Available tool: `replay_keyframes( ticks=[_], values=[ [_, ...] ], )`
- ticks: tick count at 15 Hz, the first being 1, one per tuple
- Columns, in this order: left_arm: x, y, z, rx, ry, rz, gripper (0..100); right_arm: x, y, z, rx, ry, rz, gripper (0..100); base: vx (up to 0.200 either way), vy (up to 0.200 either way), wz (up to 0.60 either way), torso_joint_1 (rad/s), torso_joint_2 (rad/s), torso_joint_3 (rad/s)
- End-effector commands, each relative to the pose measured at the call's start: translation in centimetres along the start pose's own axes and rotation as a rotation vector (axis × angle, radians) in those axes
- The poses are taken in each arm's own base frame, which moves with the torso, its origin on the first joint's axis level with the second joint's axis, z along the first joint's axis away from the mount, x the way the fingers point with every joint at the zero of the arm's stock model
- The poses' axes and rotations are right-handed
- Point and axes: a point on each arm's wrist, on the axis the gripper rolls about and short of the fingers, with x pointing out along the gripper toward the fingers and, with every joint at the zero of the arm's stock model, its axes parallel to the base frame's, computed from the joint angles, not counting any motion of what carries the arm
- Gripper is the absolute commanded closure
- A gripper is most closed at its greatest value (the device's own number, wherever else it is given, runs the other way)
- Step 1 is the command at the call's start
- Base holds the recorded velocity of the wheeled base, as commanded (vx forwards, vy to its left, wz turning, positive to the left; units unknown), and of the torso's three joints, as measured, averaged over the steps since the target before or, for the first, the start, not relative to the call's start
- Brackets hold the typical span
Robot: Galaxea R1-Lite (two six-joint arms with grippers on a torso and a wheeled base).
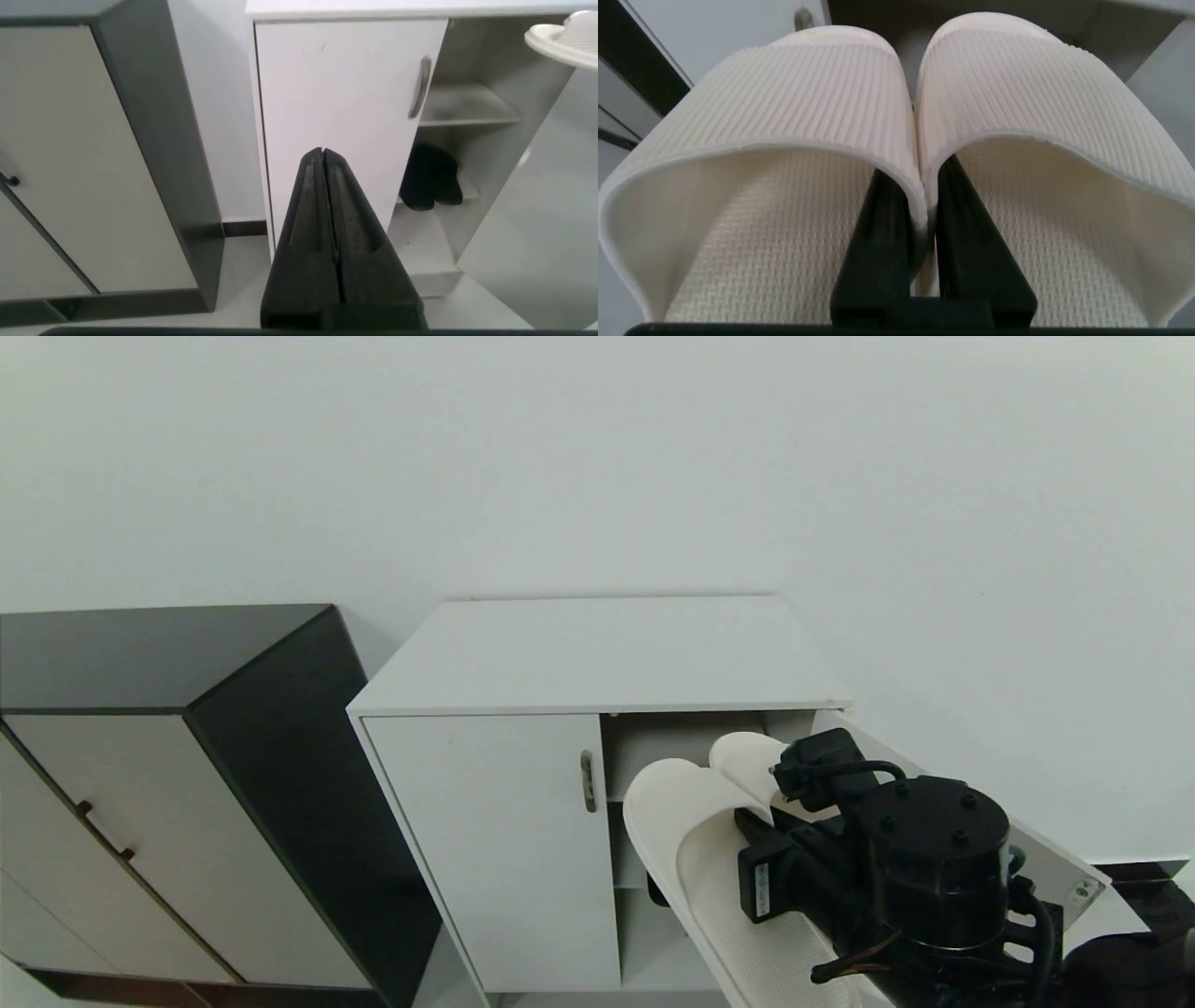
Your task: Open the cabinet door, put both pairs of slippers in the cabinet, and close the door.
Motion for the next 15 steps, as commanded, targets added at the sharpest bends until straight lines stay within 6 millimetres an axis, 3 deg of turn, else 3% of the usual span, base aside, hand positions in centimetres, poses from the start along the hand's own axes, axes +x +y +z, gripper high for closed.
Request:
replay_keyframes(
  ticks=[1, 15],
  values=[
    [0.00, 0.00, 0.00, 0.001, 0.000, -0.001, 100, 0.20, 0.05, -0.28, -0.005, 0.009, -0.002, 100, 0.000, 0.000, 0.00, -0.232, 0.55, 0.330],
    [0.00, 0.00, 0.00, -0.001, 0.000, -0.001, 100, 0.40, 0.08, -0.87, -0.017, 0.027, -0.008, 100, 0.000, 0.000, 0.00, -0.184, 0.51, 0.324]
  ],
)
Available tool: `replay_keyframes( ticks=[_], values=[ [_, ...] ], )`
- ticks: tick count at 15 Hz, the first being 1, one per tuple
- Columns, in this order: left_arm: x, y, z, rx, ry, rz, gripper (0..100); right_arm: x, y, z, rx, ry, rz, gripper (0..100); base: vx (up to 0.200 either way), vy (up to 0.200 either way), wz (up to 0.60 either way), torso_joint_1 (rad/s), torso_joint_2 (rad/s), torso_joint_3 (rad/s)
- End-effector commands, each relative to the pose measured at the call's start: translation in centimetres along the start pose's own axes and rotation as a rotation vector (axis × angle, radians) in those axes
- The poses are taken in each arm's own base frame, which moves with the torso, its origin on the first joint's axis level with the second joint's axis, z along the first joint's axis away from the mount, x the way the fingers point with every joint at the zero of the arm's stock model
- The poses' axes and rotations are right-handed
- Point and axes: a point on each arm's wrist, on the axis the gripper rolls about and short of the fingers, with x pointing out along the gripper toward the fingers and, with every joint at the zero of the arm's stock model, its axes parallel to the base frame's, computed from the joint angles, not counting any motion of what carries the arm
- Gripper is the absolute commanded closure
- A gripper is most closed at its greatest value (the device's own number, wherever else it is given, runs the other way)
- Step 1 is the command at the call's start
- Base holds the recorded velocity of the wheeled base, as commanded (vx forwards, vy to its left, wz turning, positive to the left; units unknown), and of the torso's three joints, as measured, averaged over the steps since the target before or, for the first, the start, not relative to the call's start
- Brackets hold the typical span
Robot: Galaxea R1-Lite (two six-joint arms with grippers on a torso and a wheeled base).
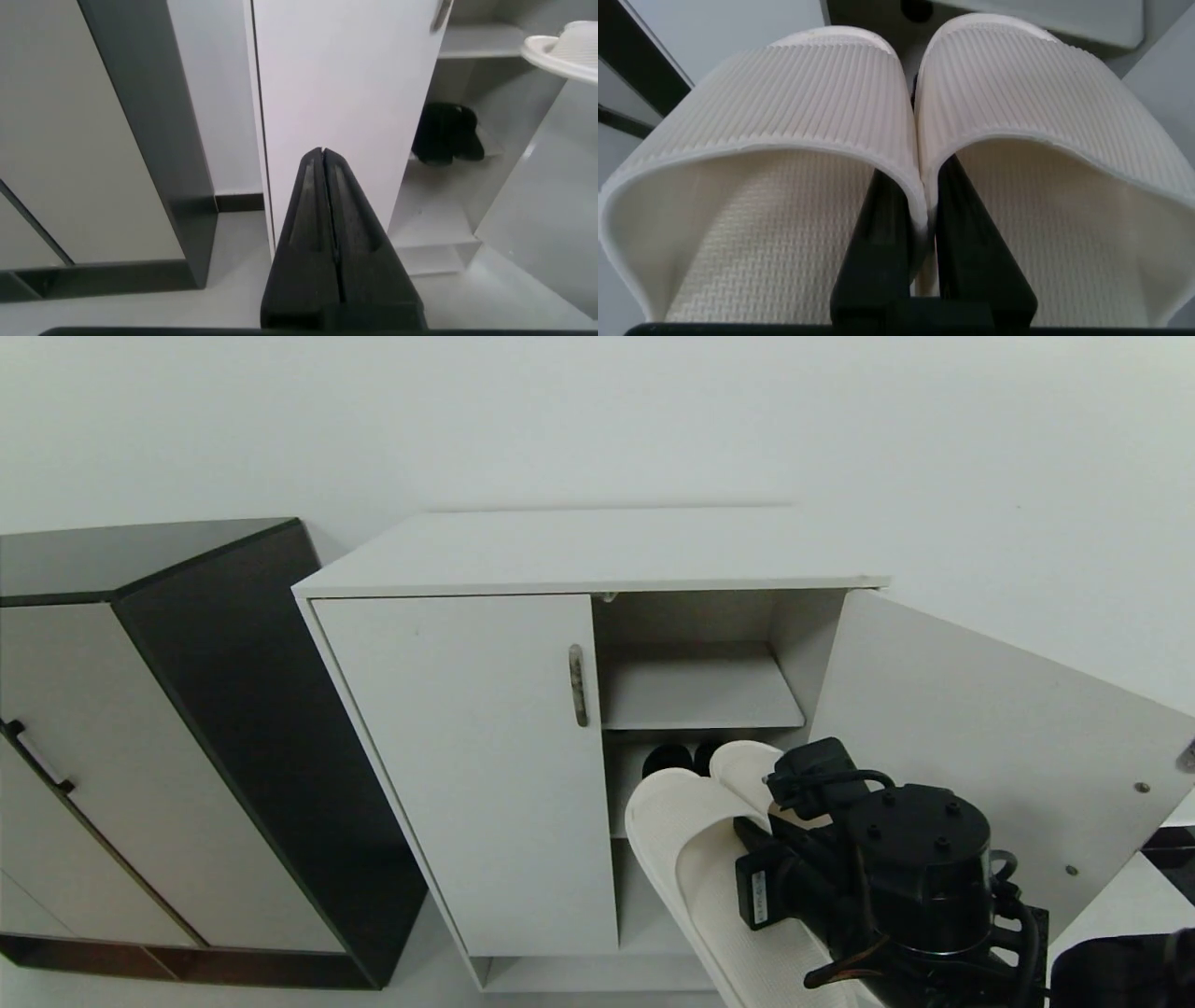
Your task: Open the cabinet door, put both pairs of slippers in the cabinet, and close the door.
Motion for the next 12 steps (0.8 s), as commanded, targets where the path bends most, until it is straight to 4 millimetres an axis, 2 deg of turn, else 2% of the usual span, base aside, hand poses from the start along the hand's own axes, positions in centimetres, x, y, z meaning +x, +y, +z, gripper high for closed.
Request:
replay_keyframes(
  ticks=[1, 6, 10, 12],
  values=[
    [0.00, 0.00, 0.00, 0.000, 0.000, 0.001, 100, 0.08, 0.04, -0.19, -0.003, 0.006, 0.000, 100, 0.000, 0.000, 0.00, -0.134, 0.46, 0.330],
    [0.00, 0.00, 0.00, 0.000, 0.000, 0.000, 100, 0.23, 0.04, -0.42, -0.008, 0.013, -0.004, 100, 0.000, 0.000, 0.00, -0.095, 0.46, 0.353],
    [0.00, 0.00, 0.00, 0.000, 0.000, 0.000, 100, 0.31, 0.07, -0.55, -0.008, 0.017, -0.005, 100, 0.000, 0.000, 0.00, -0.030, 0.43, 0.376],
    [0.00, 0.00, 0.00, 0.000, 0.000, 0.000, 100, 0.28, 0.04, -0.64, -0.011, 0.021, -0.006, 100, 0.000, 0.000, 0.00, -0.002, 0.16, 0.161]
  ],
)
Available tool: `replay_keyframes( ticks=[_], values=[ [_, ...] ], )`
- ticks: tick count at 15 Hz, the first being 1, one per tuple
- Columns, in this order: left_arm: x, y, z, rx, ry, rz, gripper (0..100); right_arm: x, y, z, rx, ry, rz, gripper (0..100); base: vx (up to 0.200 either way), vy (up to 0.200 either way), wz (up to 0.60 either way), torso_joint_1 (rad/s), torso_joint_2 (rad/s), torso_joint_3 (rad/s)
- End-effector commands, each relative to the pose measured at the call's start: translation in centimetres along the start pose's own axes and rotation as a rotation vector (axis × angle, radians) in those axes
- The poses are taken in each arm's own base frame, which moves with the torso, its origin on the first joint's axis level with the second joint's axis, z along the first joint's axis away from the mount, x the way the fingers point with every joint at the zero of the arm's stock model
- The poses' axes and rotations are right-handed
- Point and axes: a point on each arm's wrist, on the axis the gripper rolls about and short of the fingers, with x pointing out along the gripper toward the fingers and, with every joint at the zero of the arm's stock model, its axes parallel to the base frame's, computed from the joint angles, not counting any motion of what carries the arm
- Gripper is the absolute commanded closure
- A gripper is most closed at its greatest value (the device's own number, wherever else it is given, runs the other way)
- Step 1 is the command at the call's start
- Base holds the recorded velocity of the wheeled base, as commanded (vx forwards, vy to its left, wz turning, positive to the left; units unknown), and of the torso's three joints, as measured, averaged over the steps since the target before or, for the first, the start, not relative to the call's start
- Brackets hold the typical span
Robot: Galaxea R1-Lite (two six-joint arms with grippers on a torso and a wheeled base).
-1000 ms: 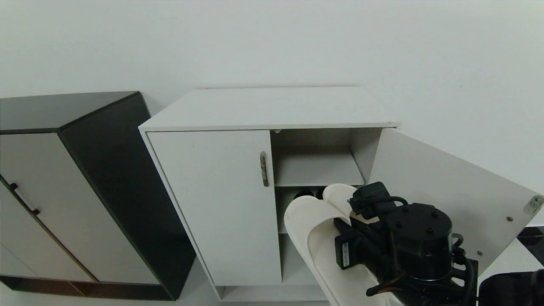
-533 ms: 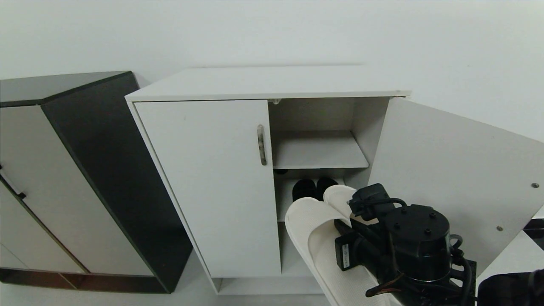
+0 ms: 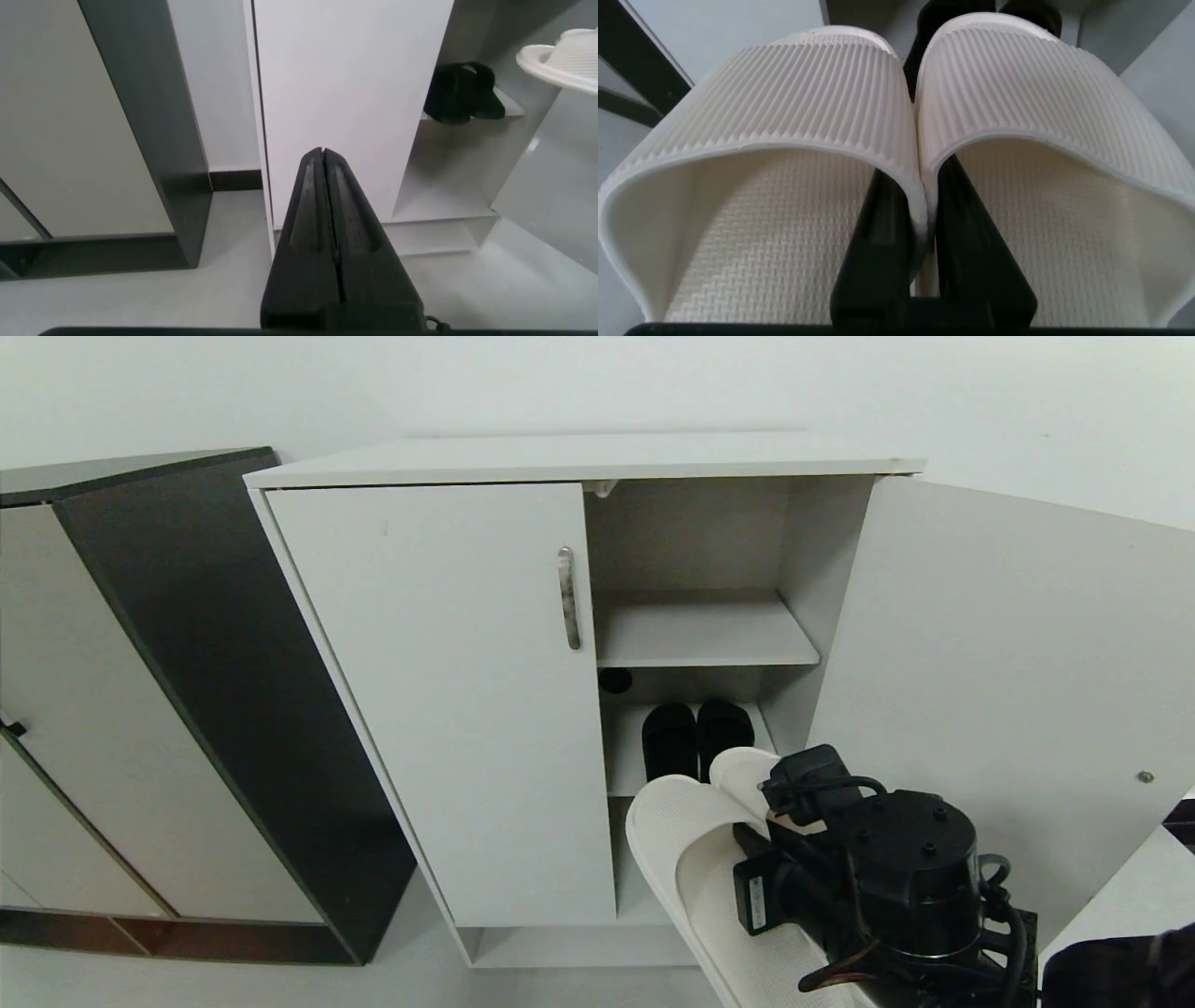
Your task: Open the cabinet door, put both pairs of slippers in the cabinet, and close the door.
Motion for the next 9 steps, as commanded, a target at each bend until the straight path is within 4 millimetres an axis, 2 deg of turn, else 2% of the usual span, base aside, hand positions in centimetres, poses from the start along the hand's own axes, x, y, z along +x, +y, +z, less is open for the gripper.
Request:
replay_keyframes(
  ticks=[1, 4, 6, 9],
  values=[
    [0.0, 0.0, 0.0, 0.000, -0.001, 0.000, 100, -0.2, -0.2, -0.6, -0.013, 0.020, 0.000, 100, 0.000, 0.000, 0.00, 0.002, 0.07, 0.046],
    [0.0, 0.0, 0.0, 0.000, -0.001, 0.000, 100, -0.1, -0.1, -0.9, -0.023, 0.017, 0.002, 100, 0.000, 0.000, 0.00, 0.000, 0.00, 0.000],
    [0.0, 0.0, 0.0, 0.001, -0.001, 0.000, 100, 1.2, 0.9, -1.0, -0.053, -0.009, -0.042, 100, 0.000, 0.000, 0.00, 0.000, 0.00, 0.000],
    [0.0, 0.0, 0.0, 0.001, -0.001, 0.000, 100, 3.7, 2.3, 2.2, -0.002, -0.008, -0.192, 100, 0.000, 0.000, 0.00, 0.000, 0.00, 0.000]
  ],
)
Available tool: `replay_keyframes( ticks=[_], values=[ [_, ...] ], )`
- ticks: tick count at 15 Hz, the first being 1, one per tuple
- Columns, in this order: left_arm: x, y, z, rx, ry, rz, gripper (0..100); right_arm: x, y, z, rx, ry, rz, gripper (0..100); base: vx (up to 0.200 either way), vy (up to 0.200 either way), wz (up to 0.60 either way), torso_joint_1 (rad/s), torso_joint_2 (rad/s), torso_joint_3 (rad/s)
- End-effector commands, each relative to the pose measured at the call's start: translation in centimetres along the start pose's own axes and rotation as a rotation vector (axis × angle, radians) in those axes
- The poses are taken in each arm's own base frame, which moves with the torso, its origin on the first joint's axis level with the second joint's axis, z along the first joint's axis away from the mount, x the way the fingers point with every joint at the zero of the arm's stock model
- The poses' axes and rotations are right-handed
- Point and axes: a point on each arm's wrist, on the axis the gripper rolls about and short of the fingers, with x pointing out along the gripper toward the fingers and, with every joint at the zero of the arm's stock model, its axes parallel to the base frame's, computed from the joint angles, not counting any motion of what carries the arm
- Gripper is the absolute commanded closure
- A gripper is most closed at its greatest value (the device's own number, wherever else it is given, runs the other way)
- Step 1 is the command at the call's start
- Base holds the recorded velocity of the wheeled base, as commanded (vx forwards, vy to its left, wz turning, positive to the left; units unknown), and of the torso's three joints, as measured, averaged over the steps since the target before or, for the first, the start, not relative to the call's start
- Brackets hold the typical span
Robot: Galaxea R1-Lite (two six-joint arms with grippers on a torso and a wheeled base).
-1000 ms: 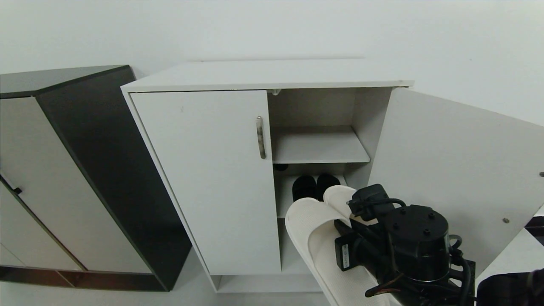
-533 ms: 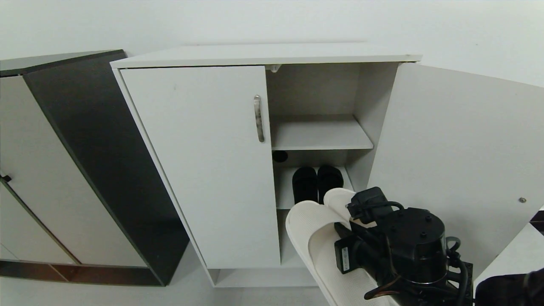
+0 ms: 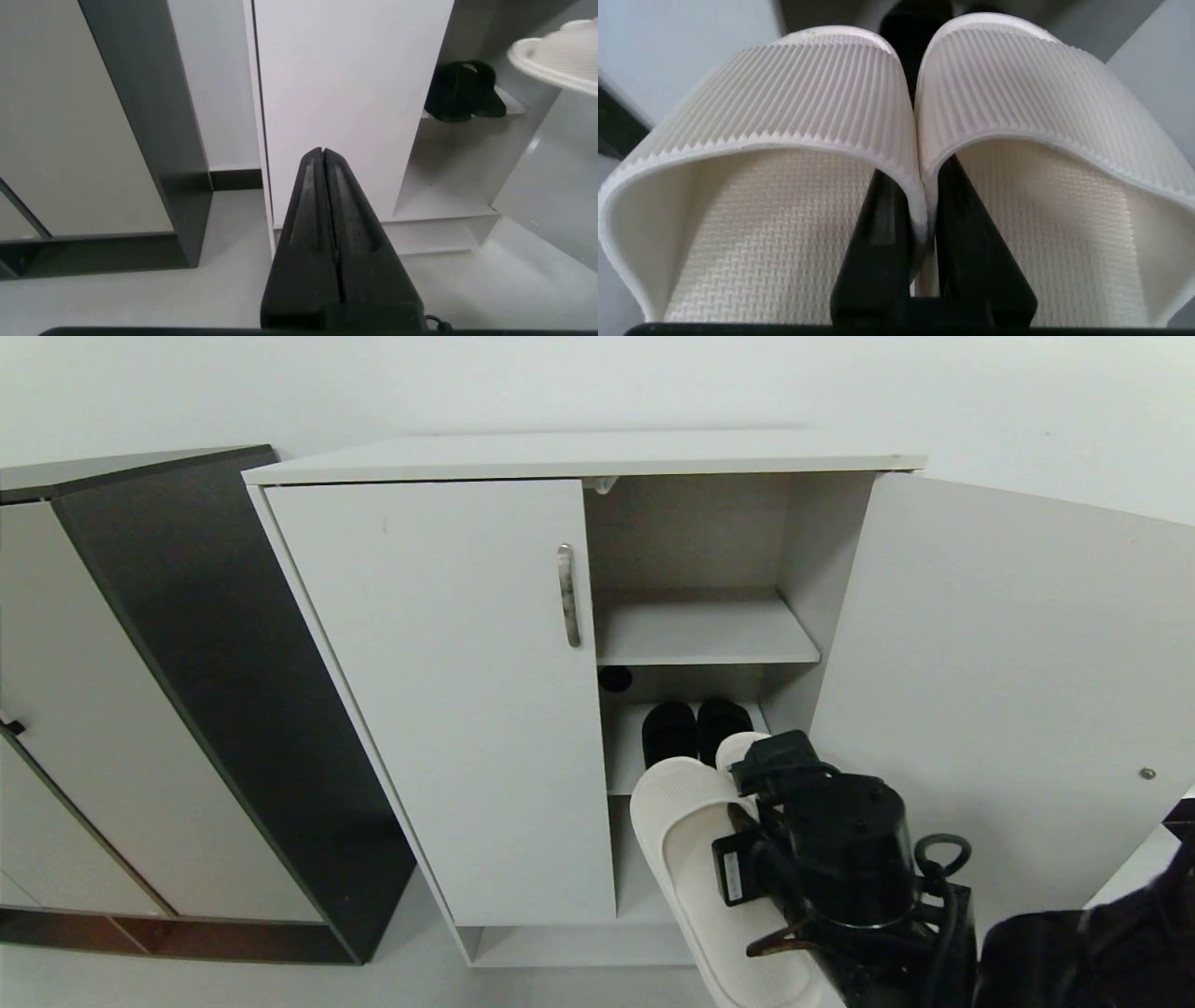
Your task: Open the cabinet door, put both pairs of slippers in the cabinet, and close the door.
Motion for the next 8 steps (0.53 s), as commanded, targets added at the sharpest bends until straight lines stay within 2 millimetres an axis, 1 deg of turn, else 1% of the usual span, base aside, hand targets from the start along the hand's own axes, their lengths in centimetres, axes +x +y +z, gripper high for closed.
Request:
replay_keyframes(
  ticks=[1, 2, 3, 4, 5, 8],
  values=[
    [0.0, 0.0, 0.0, 0.000, 0.000, 0.000, 100, 1.6, 1.4, 2.5, 0.046, 0.017, -0.075, 100, 0.000, 0.000, 0.00, 0.000, 0.00, 0.000],
    [0.0, 0.0, 0.0, 0.000, 0.000, 0.000, 100, 2.0, 1.8, 4.8, 0.084, 0.017, -0.151, 100, 0.000, 0.000, 0.00, 0.000, 0.00, 0.000],
    [0.0, 0.0, 0.0, 0.000, 0.000, 0.000, 100, 2.3, 2.1, 5.7, 0.101, 0.008, -0.181, 100, 0.000, 0.000, 0.00, 0.000, 0.00, 0.000],
    [0.0, 0.0, 0.0, 0.000, 0.000, 0.000, 100, 2.6, 2.4, 7.3, 0.135, -0.023, -0.209, 100, 0.000, 0.000, 0.00, 0.000, 0.00, 0.000],
    [0.0, 0.0, 0.0, 0.000, 0.000, 0.000, 100, 2.7, 2.5, 8.3, 0.146, -0.045, -0.211, 100, 0.000, 0.000, 0.00, 0.000, 0.00, 0.000],
    [0.0, 0.0, 0.0, 0.000, 0.000, 0.000, 100, 3.1, 2.2, 9.2, 0.129, -0.065, -0.237, 100, 0.000, 0.000, 0.00, 0.000, 0.00, 0.000]
  ],
)
